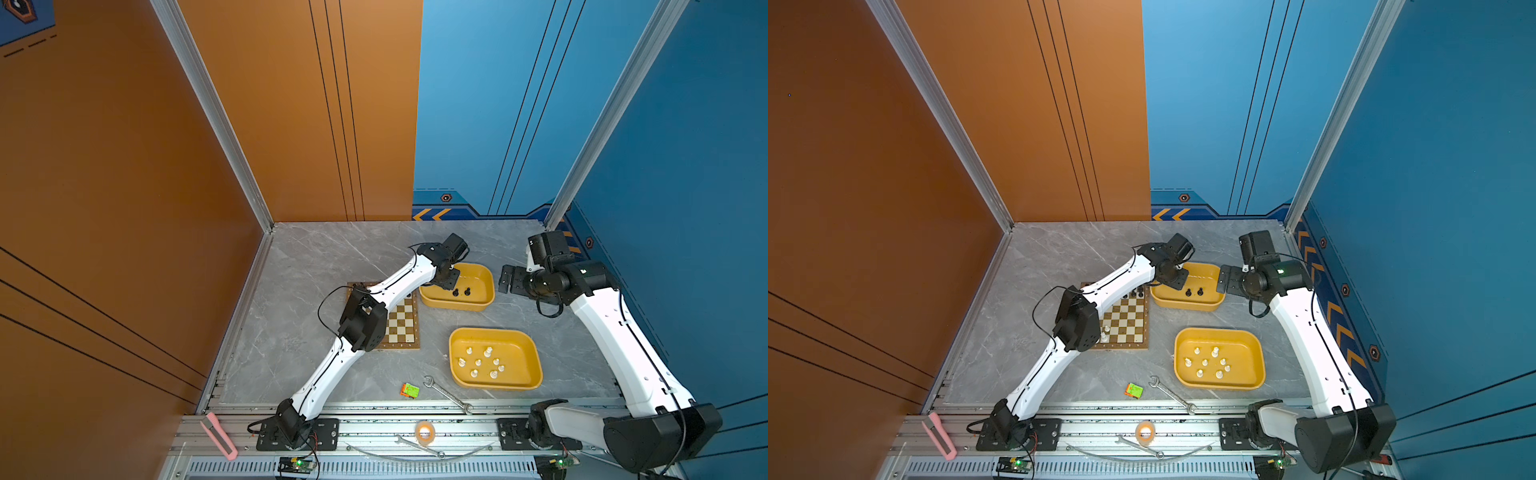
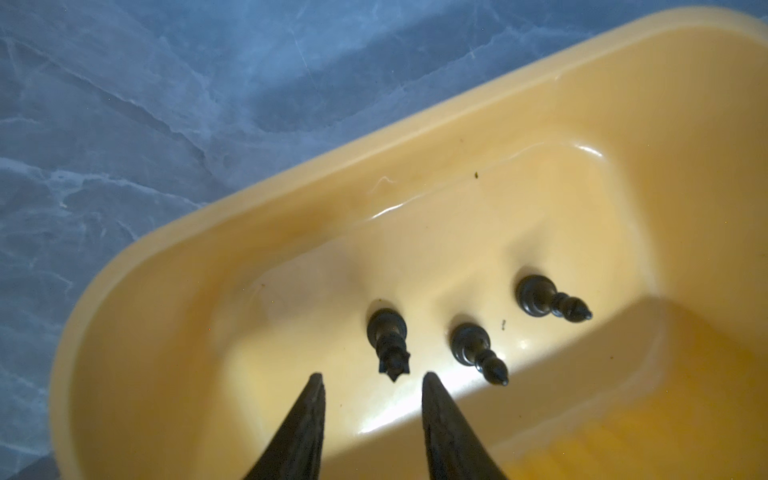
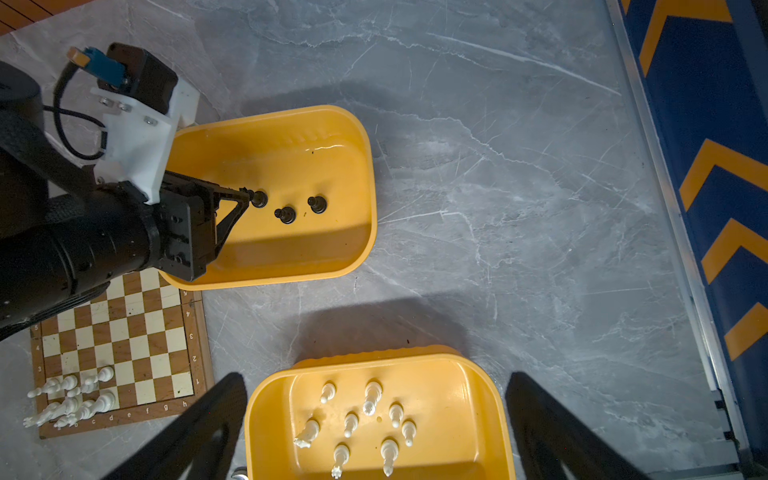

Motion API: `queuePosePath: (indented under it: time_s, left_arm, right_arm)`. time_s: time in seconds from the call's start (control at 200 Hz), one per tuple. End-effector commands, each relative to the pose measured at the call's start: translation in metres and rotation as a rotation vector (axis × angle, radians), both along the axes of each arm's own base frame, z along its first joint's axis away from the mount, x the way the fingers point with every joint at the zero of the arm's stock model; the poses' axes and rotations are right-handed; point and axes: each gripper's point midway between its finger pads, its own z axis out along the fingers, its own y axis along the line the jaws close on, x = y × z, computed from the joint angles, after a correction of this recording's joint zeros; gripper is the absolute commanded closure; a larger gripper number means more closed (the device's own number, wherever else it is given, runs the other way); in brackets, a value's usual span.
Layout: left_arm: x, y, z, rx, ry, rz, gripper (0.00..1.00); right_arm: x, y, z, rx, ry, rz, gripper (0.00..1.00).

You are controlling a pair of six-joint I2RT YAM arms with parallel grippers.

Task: Set up the chess pieces on the board
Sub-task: 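Lower the left gripper onto a crowned black piece in the yellow tray, then close the left gripper on the crowned black piece and lift it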

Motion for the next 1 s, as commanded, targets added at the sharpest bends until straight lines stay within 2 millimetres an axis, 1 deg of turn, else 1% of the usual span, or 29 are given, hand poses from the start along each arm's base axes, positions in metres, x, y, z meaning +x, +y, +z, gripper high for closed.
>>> queuePosePath:
  time_s: [0.0, 0.15, 0.285, 0.631, 0.716, 0.916, 0.991]
  left_arm:
    - [0.002, 0.000, -0.010, -0.007, 0.030, 0.010, 0.62]
    - [0.004, -0.003, -0.013, -0.015, 0.030, 0.014, 0.63]
    - [0.006, -0.003, -0.015, -0.014, 0.030, 0.020, 0.68]
    - [0.011, -0.006, -0.012, -0.037, 0.015, 0.030, 0.70]
    - [0.011, -0.006, -0.012, -0.037, 0.014, 0.031, 0.74]
    - [0.011, -0.006, -0.015, -0.034, 0.019, 0.034, 0.77]
    - [0.011, -0.007, -0.013, -0.038, 0.016, 0.032, 0.81]
  right_arm:
    - [-0.008, -0.009, -0.003, -0.027, 0.023, -0.020, 0.00]
    - [-0.007, -0.011, -0.002, -0.027, 0.025, -0.018, 0.00]
    - [-0.006, -0.011, -0.002, -0.028, 0.024, -0.016, 0.00]
    - [-0.007, -0.016, -0.003, -0.038, 0.035, -0.011, 0.00]
    - [-0.008, -0.017, -0.003, -0.039, 0.038, -0.011, 0.00]
    - [-0.007, -0.021, -0.001, -0.041, 0.036, -0.013, 0.00]
    - [-0.008, -0.021, -0.001, -0.040, 0.037, -0.012, 0.00]
